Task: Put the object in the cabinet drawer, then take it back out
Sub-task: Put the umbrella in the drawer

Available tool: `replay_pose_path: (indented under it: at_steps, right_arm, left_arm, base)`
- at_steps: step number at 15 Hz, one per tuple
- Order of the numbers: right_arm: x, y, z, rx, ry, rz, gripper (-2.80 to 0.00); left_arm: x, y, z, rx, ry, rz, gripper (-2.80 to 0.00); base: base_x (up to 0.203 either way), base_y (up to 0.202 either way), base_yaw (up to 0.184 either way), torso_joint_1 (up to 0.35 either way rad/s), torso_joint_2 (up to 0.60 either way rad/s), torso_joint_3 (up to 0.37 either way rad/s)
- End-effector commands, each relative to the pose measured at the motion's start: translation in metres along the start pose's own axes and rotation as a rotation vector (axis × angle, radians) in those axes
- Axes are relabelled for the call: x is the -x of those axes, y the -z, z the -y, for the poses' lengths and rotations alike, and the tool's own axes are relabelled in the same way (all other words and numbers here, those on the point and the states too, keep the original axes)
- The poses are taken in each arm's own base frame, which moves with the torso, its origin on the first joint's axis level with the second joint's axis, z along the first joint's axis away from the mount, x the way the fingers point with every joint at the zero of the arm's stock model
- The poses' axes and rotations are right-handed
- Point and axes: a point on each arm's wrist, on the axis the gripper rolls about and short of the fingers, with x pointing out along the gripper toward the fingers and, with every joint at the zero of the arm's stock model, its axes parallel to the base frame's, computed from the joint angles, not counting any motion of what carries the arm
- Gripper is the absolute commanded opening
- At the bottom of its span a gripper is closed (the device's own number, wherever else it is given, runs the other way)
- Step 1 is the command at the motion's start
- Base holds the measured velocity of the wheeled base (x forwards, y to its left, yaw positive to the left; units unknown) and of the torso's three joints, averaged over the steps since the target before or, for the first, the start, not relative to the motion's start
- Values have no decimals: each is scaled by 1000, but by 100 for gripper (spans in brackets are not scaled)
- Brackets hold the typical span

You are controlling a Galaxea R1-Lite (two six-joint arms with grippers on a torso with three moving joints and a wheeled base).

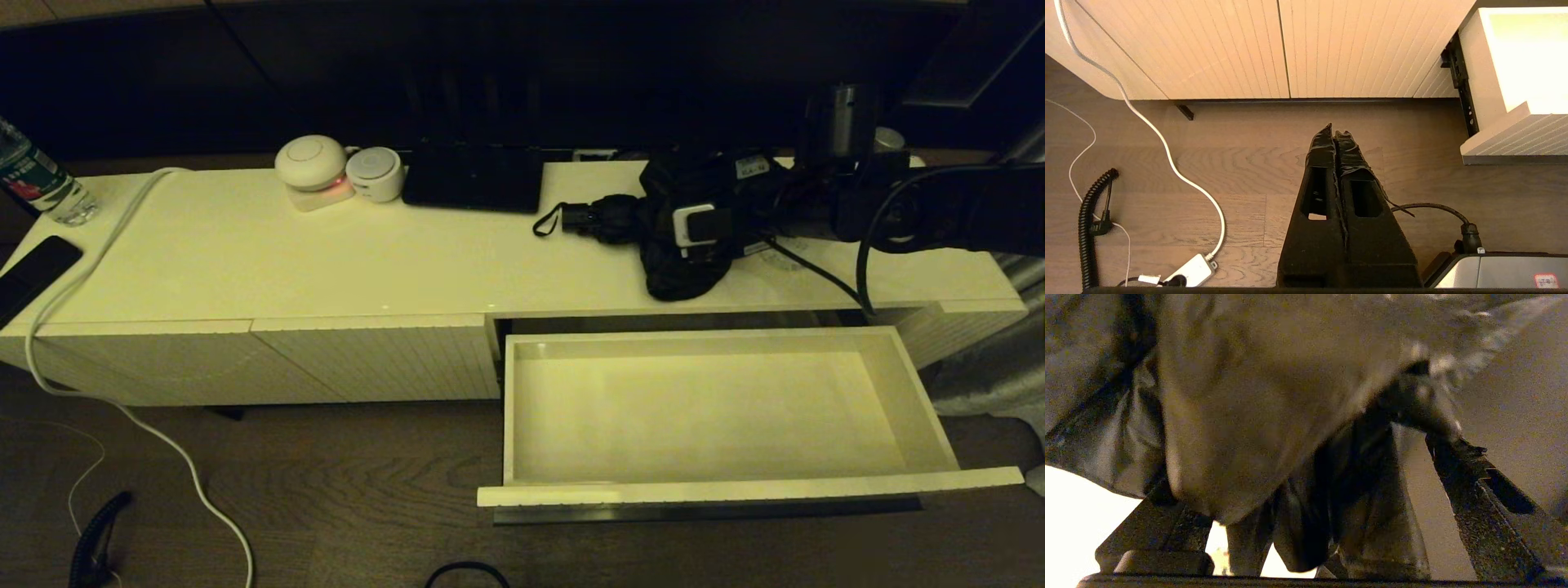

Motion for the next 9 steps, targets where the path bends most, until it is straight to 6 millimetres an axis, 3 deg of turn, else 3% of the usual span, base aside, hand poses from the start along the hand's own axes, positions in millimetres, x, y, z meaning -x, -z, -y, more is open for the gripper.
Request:
replay_pose_path:
  at_steps: [1,3,4,9]
  right_arm:
    - [-6,-1,-4,6,-9,0,0]
    - [-8,-1,-4,6,-7,0,0]
    - [-8,-1,-4,-1,-8,0,-280]
    - [-4,-1,-6,-27,-57,-34,-280]
  left_arm:
    - [0,0,0,0,0,2,-280]
    - [0,0,0,0,0,-1,-280]
    - [0,0,0,0,0,0,-280]
    - [0,0,0,0,0,1,-280]
  base:
    - [0,0,0,0,0,0]
    - [0,0,0,0,0,0]
    - [0,0,0,0,0,0]
    - [0,0,0,0,0,0]
